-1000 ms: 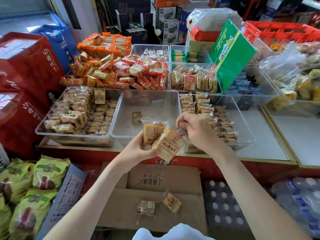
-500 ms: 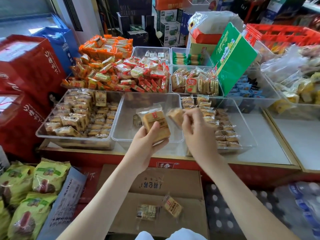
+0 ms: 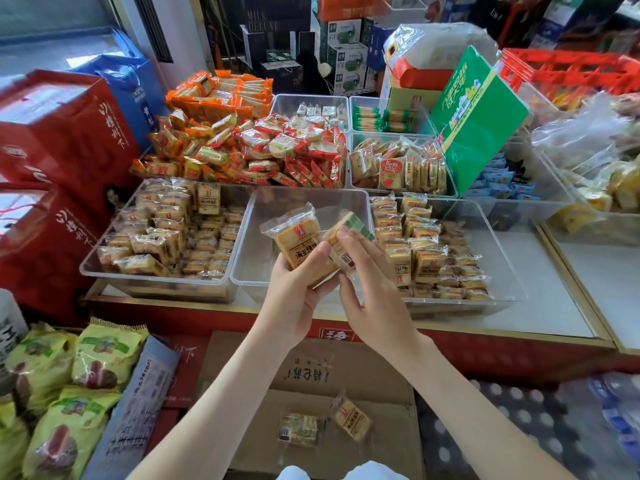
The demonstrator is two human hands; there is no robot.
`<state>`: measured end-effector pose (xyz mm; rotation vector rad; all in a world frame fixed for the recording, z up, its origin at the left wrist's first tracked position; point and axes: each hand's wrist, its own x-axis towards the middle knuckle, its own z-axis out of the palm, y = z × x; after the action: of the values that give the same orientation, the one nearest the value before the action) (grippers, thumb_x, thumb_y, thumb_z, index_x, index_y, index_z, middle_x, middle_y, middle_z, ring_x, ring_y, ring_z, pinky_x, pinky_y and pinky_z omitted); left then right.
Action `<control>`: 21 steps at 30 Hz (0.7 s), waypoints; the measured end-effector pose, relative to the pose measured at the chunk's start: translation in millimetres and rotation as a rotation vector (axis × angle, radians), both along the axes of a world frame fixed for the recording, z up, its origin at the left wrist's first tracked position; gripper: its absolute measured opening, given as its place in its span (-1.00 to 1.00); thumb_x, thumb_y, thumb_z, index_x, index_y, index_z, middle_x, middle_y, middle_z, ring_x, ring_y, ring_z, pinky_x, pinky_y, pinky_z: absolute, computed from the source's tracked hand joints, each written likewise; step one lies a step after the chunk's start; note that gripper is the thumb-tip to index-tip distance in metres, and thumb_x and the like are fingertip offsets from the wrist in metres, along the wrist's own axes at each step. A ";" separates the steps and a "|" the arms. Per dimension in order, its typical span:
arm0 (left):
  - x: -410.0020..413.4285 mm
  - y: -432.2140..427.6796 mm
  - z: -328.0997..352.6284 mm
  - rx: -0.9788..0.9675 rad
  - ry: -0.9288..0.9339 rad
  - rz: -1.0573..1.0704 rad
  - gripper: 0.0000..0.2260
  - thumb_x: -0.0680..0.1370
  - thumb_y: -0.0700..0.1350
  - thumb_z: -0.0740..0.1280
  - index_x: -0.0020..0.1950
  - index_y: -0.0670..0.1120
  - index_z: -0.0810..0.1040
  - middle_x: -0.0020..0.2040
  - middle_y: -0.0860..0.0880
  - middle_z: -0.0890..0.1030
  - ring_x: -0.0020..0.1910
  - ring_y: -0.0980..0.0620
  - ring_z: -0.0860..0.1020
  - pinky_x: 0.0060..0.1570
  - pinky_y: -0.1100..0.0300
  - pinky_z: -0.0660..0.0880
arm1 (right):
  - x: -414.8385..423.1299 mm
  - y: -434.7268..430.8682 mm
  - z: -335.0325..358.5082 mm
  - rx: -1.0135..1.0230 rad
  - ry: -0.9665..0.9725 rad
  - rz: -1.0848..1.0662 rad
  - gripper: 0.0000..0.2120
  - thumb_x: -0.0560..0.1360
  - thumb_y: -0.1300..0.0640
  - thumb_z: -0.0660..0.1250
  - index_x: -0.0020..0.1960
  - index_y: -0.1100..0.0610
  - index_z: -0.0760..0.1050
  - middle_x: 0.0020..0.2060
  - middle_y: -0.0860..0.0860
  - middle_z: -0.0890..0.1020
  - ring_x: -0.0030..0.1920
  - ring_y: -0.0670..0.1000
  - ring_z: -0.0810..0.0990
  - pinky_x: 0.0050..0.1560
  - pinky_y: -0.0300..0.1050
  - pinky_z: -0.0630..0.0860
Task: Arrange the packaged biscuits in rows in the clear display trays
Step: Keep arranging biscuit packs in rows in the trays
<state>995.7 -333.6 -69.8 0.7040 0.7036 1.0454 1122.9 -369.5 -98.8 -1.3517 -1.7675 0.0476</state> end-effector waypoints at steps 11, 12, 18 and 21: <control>-12.5 5.7 -22.3 0.042 -0.062 0.052 -0.52 0.44 -0.27 0.42 0.32 -0.33 0.42 0.16 -0.25 0.61 0.16 -0.19 0.60 0.06 0.08 0.61 | 1.6 -1.7 12.0 -0.011 0.191 0.224 -0.69 0.65 0.22 0.12 0.38 0.15 0.40 0.33 -0.01 0.49 0.41 -0.07 0.38 0.48 0.02 0.24; -13.8 5.3 -23.0 0.050 -0.074 0.040 -0.54 0.43 -0.28 0.41 0.30 -0.32 0.43 0.13 -0.24 0.62 0.14 -0.18 0.61 0.06 0.07 0.61 | 1.8 -2.0 18.5 -0.030 0.293 0.220 -0.72 0.65 0.25 0.13 0.32 0.12 0.44 0.24 0.02 0.56 0.32 -0.07 0.48 0.37 -0.04 0.39; -16.6 8.3 -17.2 0.091 -0.076 -0.008 -0.15 0.16 -0.07 0.69 0.32 -0.29 0.40 0.20 -0.27 0.61 0.17 -0.23 0.60 0.10 0.00 0.60 | 7.4 7.3 49.6 -0.214 0.534 0.068 -0.49 0.49 0.23 0.41 0.30 -0.13 0.29 0.14 -0.14 0.50 0.07 -0.12 0.50 0.16 -0.20 0.45; -24.3 12.3 -16.3 0.094 -0.046 -0.067 -0.17 0.15 -0.04 0.70 0.30 -0.27 0.42 0.18 -0.24 0.63 0.13 -0.19 0.63 0.09 -0.01 0.61 | 22.6 10.9 57.1 -0.465 0.512 0.080 -0.09 0.37 -0.01 0.48 0.49 -0.23 -0.05 0.48 -0.07 0.20 0.39 -0.15 0.27 0.32 -0.28 0.23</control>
<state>971.3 -321.3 -86.0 0.7772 0.5899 1.0349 1145.5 -358.6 -41.7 -1.4222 -1.4110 0.8192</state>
